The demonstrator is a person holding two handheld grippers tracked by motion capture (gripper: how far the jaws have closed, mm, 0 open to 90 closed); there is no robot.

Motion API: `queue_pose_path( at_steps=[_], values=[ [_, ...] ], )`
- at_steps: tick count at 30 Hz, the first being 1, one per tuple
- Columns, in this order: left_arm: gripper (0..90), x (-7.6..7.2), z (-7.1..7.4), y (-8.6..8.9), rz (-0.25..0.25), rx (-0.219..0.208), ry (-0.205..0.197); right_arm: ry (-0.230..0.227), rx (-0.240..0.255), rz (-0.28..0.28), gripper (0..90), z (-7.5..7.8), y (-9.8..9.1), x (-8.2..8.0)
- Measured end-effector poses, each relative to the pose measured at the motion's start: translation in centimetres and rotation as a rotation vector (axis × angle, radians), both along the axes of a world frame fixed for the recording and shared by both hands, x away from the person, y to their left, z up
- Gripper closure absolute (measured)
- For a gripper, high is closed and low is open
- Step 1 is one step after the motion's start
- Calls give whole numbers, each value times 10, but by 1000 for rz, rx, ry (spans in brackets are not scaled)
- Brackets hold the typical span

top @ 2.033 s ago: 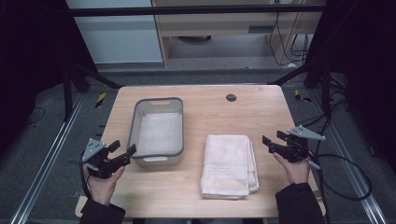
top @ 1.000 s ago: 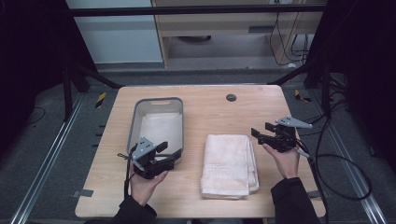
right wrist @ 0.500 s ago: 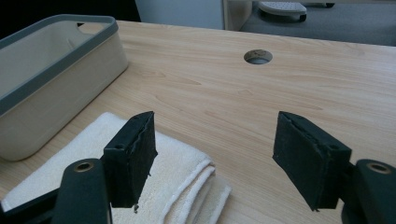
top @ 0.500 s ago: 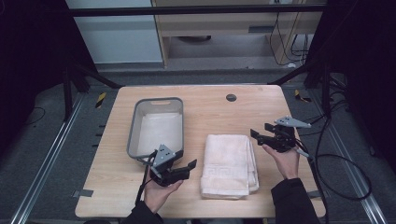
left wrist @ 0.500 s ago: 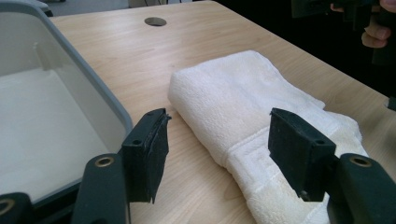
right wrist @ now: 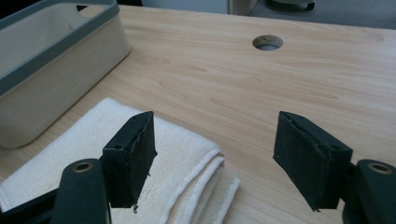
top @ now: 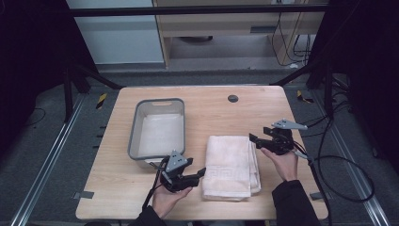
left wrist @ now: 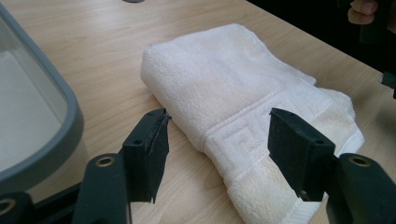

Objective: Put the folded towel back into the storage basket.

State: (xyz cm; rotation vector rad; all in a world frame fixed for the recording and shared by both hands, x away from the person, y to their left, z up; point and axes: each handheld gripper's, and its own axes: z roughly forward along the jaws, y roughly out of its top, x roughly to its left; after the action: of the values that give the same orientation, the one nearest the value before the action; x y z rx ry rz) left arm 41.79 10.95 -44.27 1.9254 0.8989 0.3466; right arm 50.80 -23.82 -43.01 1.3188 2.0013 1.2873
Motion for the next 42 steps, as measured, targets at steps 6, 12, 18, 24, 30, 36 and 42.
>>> queue_pose_path(
  at_steps=[6,12,18,24,30,36,42],
  values=[
    [373,0,-11,-7,-19,22,17,37,-10,20,285,-8,6,1],
    [373,3,-22,-12,-16,50,39,56,-19,20,271,-15,6,2],
    [371,4,-29,-18,-25,69,54,79,-47,37,266,-24,13,3],
    [362,6,-36,-22,-32,82,70,100,-55,34,268,-29,18,4],
    [352,7,-44,-27,-41,95,92,133,-45,35,273,-37,19,5],
    [334,10,-48,-28,-43,95,106,156,-60,38,276,-45,20,6],
    [331,12,-51,-30,-52,106,125,180,-78,43,283,-52,24,7]
  ],
)
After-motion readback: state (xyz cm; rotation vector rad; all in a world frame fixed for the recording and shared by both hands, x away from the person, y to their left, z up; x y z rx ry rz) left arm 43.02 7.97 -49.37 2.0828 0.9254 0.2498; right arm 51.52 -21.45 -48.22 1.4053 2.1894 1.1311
